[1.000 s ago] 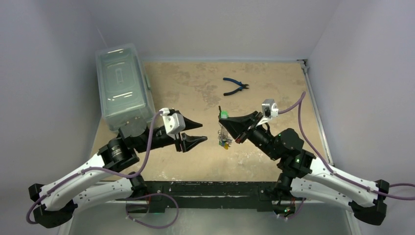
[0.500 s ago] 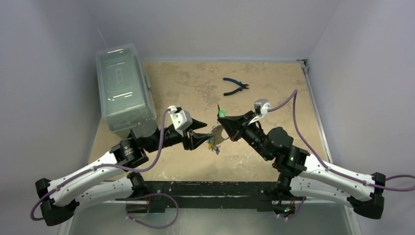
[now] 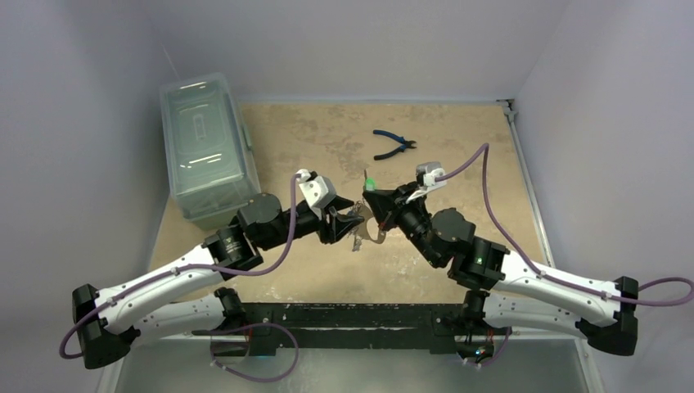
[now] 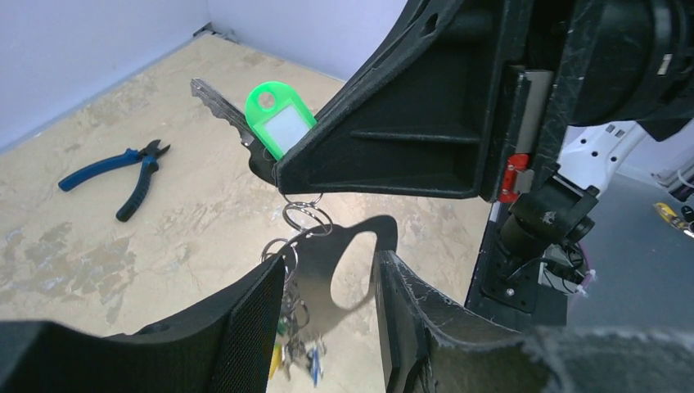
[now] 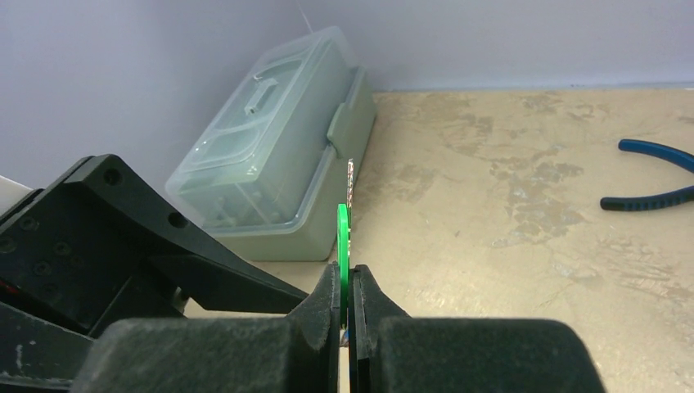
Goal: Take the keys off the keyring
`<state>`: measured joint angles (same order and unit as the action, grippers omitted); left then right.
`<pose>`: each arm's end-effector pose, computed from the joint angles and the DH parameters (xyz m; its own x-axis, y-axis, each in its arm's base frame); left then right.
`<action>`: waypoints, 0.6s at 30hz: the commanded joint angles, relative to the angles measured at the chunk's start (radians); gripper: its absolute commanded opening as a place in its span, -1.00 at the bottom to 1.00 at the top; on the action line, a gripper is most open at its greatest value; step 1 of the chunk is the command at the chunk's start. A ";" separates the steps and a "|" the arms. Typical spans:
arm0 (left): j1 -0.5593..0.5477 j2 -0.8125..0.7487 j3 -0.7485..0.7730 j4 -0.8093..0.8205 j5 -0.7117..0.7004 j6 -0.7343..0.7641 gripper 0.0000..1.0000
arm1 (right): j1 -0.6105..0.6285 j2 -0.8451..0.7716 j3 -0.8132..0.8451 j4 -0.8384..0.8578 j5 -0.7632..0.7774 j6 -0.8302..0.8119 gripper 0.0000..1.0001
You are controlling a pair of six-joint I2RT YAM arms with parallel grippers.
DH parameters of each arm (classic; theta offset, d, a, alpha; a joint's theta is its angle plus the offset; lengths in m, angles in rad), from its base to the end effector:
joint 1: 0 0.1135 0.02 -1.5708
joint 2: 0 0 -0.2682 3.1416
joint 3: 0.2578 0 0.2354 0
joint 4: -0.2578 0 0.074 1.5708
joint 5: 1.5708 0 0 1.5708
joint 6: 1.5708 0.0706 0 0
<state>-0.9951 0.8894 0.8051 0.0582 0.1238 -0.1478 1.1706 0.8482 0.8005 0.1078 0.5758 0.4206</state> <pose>0.1162 -0.1951 0.3587 -0.1465 -0.0427 -0.9883 0.8877 0.4352 -0.1504 0.1156 0.1746 0.3718 -0.2076 0.3883 -0.8978 -0.5214 0.7327 0.4374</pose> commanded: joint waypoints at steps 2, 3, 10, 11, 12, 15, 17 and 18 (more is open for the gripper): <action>0.003 0.029 0.033 0.077 -0.042 -0.015 -0.13 | 0.022 0.013 0.075 0.013 0.092 0.011 -1.00; 0.003 0.034 0.038 0.077 -0.052 -0.014 -0.13 | 0.024 0.016 0.077 0.014 0.094 0.011 -1.00; 0.002 0.070 0.064 0.082 -0.094 -0.009 -0.14 | 0.040 0.042 0.094 0.014 0.085 0.004 -1.00; 0.002 0.076 0.071 0.078 -0.097 -0.009 -0.14 | 0.043 0.045 0.096 0.015 0.083 0.002 -1.00; 0.004 0.081 0.076 0.077 -0.100 -0.009 -0.15 | 0.046 0.048 0.096 0.016 0.082 0.000 -1.00; 0.004 0.084 0.081 0.079 -0.120 -0.008 -0.19 | 0.058 0.053 0.098 0.018 0.086 -0.004 -1.00; 0.004 0.078 0.083 0.076 -0.121 -0.004 -0.25 | 0.064 0.054 0.101 0.021 0.093 -0.005 -1.00; 0.003 0.073 0.083 0.071 -0.140 0.000 -0.29 | 0.065 0.052 0.100 0.021 0.096 -0.007 -1.00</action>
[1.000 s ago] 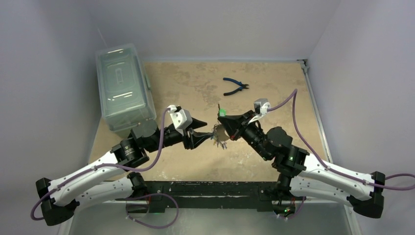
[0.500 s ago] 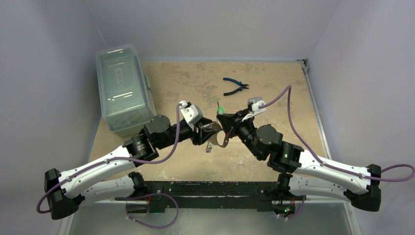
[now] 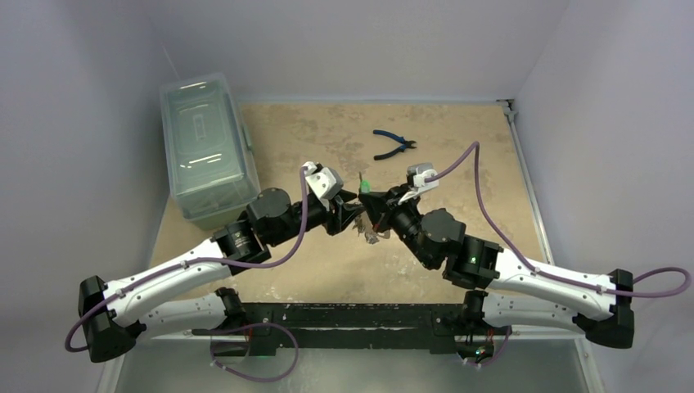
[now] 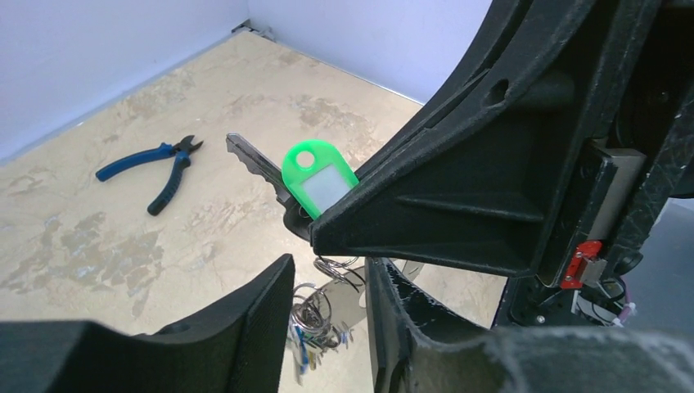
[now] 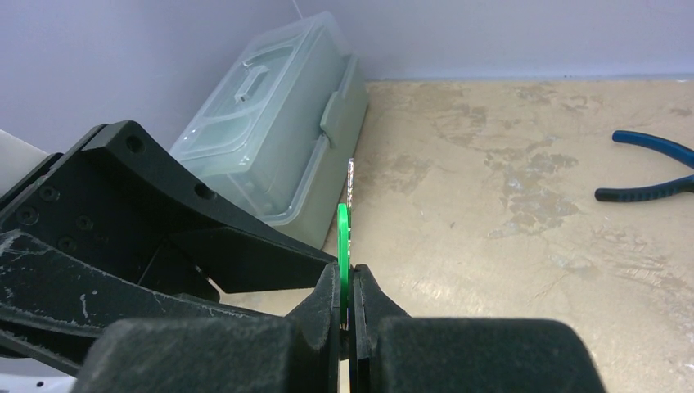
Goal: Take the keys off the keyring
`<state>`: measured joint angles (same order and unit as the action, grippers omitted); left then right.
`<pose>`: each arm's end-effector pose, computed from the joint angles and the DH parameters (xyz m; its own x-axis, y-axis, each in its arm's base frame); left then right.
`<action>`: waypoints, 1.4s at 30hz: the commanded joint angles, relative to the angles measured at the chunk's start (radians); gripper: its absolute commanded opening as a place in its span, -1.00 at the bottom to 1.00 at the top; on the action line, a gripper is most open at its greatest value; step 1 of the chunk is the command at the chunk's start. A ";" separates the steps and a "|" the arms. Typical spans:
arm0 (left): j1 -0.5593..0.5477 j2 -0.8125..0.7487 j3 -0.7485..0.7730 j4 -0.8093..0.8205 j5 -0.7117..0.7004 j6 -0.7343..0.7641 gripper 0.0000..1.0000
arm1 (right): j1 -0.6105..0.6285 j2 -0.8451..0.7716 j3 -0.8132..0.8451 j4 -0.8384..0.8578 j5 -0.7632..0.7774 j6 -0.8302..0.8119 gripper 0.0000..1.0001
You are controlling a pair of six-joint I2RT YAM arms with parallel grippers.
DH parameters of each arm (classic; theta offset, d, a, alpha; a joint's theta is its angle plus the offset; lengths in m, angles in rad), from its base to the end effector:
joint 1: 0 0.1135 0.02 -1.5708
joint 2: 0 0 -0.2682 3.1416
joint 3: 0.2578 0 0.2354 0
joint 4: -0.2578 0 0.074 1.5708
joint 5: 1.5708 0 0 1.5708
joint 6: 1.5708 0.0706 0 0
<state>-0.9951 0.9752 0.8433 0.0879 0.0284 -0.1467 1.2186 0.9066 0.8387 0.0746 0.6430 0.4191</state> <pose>0.1331 -0.2087 0.3587 -0.1485 -0.0396 -0.9881 0.8413 0.5202 -0.1473 0.1144 0.1885 0.3700 -0.2194 0.3471 -0.9118 -0.4982 0.7637 0.4106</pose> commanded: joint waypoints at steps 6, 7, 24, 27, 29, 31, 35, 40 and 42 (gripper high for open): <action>0.004 -0.051 0.044 -0.018 -0.077 0.016 -0.52 | 0.020 -0.023 0.063 0.057 0.043 -0.012 -1.00; 0.003 -0.057 0.042 -0.025 -0.081 0.015 -0.57 | 0.020 -0.027 0.064 0.059 0.045 -0.012 -1.00; 0.004 -0.123 0.000 0.016 0.129 0.030 -1.00 | 0.021 -0.053 0.044 0.071 0.083 -0.006 -1.00; 0.003 -0.147 -0.013 0.036 0.141 0.030 -1.00 | 0.021 -0.061 0.032 0.078 0.091 -0.002 -1.00; 0.004 -0.171 -0.027 0.056 0.139 0.030 -1.00 | 0.021 -0.061 0.023 0.078 0.085 0.009 -1.00; 0.004 -0.186 -0.034 0.069 0.138 0.029 -1.00 | 0.021 -0.058 0.017 0.082 0.074 0.017 -1.00; 0.004 -0.188 -0.033 0.052 0.133 0.037 -1.00 | 0.021 -0.057 0.017 0.084 0.059 0.024 -1.00; 0.004 -0.190 -0.051 0.014 0.107 0.045 -1.00 | 0.021 -0.077 0.025 0.087 0.052 0.016 -1.00; 0.004 -0.188 -0.054 -0.010 0.087 0.048 -1.00 | 0.021 -0.083 0.024 0.095 0.043 0.012 -1.00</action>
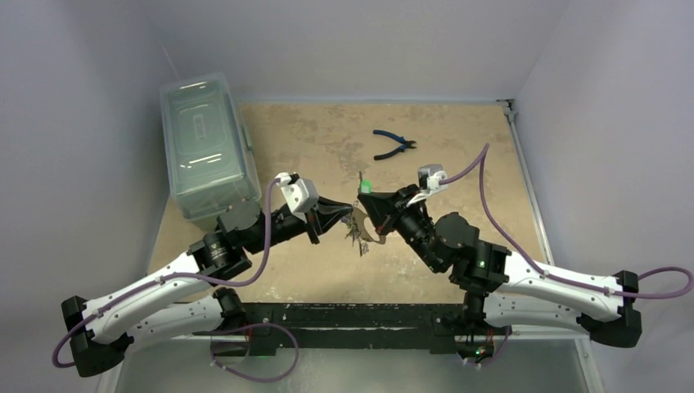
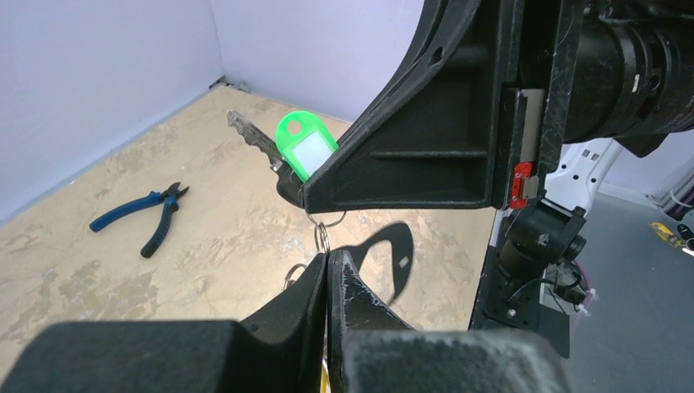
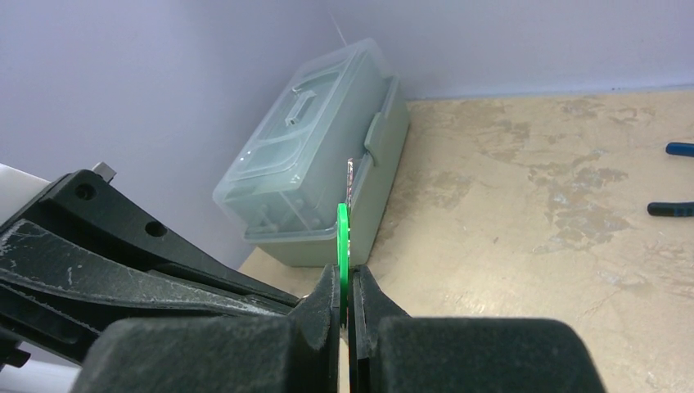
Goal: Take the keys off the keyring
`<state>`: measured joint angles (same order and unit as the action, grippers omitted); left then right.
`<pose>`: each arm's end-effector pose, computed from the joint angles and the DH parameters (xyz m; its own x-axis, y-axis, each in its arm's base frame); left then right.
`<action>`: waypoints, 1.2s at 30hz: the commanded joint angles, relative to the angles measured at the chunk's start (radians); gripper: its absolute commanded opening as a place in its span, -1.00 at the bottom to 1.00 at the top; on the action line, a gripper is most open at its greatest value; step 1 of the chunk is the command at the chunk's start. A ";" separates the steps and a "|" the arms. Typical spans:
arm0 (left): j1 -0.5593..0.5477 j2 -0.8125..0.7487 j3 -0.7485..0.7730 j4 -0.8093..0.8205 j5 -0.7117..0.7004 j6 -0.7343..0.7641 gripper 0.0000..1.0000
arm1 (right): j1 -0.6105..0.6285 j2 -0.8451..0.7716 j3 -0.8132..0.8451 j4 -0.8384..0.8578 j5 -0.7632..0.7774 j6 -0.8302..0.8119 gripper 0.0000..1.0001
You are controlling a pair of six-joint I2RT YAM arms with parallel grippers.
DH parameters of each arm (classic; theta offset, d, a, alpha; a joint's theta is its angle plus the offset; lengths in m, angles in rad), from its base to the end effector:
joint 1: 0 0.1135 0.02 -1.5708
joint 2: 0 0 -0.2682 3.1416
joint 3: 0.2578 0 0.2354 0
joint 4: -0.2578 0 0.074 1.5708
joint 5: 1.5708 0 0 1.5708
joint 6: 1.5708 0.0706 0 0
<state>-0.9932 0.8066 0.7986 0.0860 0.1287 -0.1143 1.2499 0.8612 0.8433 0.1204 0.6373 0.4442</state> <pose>0.1049 -0.1776 0.3765 -0.0605 -0.1144 -0.9916 0.8997 0.4240 -0.1038 0.1042 0.1803 0.3863 -0.2184 0.4380 -0.8720 -0.5339 0.6944 0.4825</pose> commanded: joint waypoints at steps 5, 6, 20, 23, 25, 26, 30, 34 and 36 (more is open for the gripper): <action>0.001 -0.001 0.027 -0.057 -0.040 0.010 -0.98 | -0.010 -0.033 0.007 0.076 0.017 -0.027 -1.00; 0.001 0.005 0.040 -0.069 -0.044 0.008 -0.87 | -0.010 -0.028 0.004 0.078 0.014 -0.026 -1.00; 0.001 0.078 0.172 -0.174 -0.069 -0.053 0.11 | -0.010 0.000 0.004 0.080 0.028 -0.010 -1.00; 0.002 0.079 0.177 -0.154 -0.080 -0.073 0.11 | -0.010 0.008 0.006 0.082 0.023 -0.009 -1.00; 0.002 0.092 0.188 -0.162 -0.091 -0.077 0.10 | -0.010 0.011 0.007 0.083 0.018 -0.007 -1.00; 0.001 0.103 0.195 -0.173 -0.101 -0.078 0.09 | -0.010 0.012 0.007 0.084 0.016 -0.007 -1.00; 0.002 0.134 0.219 -0.203 -0.126 -0.082 0.05 | -0.010 0.014 0.009 0.085 0.010 -0.004 -1.00; 0.002 0.156 0.239 -0.220 -0.167 -0.094 0.02 | -0.010 0.014 0.008 0.084 0.006 -0.001 -1.00; 0.002 0.161 0.245 -0.234 -0.175 -0.094 -0.03 | -0.010 0.012 0.009 0.087 0.005 -0.001 -1.00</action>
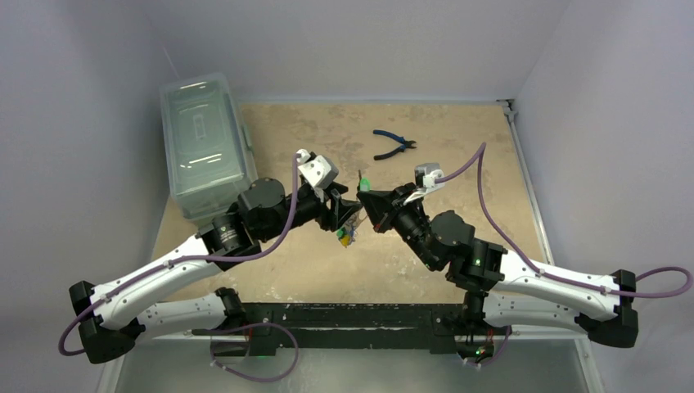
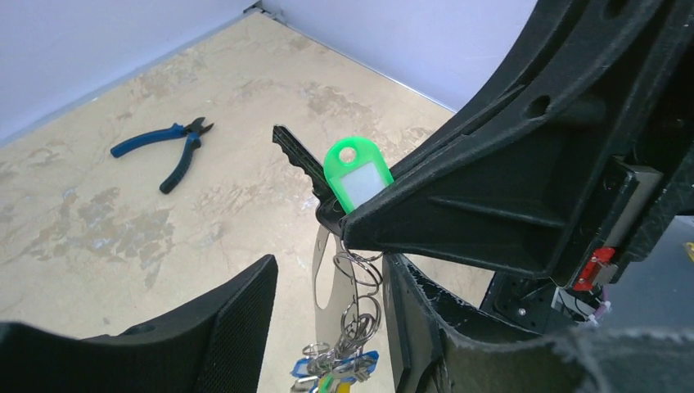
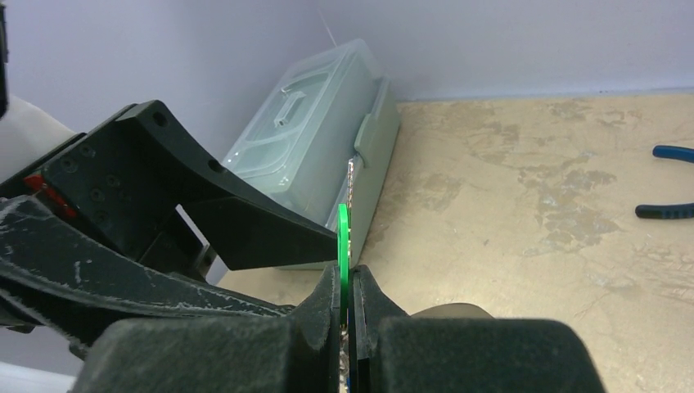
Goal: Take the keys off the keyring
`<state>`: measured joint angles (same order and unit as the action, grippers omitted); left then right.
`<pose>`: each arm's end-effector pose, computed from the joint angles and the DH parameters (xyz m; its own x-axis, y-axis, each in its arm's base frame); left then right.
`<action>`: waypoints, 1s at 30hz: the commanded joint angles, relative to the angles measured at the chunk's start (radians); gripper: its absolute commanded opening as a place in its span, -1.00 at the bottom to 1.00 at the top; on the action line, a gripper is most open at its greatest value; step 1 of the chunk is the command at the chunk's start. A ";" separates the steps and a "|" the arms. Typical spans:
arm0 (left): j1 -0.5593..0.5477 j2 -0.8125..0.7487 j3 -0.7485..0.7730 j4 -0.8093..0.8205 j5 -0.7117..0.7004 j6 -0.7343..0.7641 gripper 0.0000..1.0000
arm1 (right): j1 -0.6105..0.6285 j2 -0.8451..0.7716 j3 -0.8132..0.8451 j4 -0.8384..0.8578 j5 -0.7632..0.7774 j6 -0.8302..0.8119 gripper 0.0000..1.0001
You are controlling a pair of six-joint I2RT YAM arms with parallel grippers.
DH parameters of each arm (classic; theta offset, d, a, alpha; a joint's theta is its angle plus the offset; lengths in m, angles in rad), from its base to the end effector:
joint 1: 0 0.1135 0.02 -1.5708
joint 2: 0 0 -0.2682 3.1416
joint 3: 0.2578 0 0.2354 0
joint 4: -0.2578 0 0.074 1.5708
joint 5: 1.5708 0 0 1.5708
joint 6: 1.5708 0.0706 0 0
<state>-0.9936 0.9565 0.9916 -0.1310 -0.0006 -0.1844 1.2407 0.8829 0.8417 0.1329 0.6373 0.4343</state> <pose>0.1281 -0.1967 0.3868 -0.2049 -0.0213 -0.9785 0.8139 0.5516 -0.1825 0.1077 0.1849 0.3833 -0.2122 0.4241 -0.8804 -0.5280 0.7084 0.4684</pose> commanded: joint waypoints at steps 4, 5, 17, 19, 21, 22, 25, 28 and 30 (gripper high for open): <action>0.002 0.013 0.048 -0.031 -0.066 -0.024 -0.06 | -0.001 -0.007 0.016 0.077 -0.003 0.007 -1.00; 0.002 0.015 0.048 -0.037 -0.067 -0.023 -0.09 | -0.001 -0.007 0.016 0.078 -0.004 0.008 -1.00; 0.002 -0.021 0.018 -0.005 -0.008 -0.016 -1.00 | -0.001 -0.018 0.014 0.080 -0.002 0.010 -1.00; 0.001 -0.035 0.006 0.016 -0.004 -0.019 -1.00 | -0.001 -0.021 0.014 0.077 0.006 0.008 -1.00; 0.002 -0.047 -0.002 0.029 0.023 -0.018 -1.00 | -0.001 -0.026 0.012 0.069 0.018 0.004 -1.00; 0.002 -0.053 -0.002 0.031 0.026 -0.017 -1.00 | -0.001 -0.028 0.010 0.061 0.030 0.003 -1.00; 0.003 -0.066 -0.002 0.039 0.026 -0.015 -1.00 | -0.001 -0.040 0.000 0.049 0.047 0.001 -1.00; 0.003 -0.070 -0.003 0.040 0.029 -0.013 -1.00 | -0.001 -0.049 -0.001 0.042 0.058 0.000 -1.00; 0.003 -0.065 -0.006 0.042 0.036 -0.013 -1.00 | -0.001 -0.050 -0.002 0.043 0.057 -0.002 -1.00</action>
<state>-0.9951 0.9092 0.9852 -0.1486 0.0200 -0.1993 1.2388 0.8585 0.8417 0.1436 0.6392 0.4343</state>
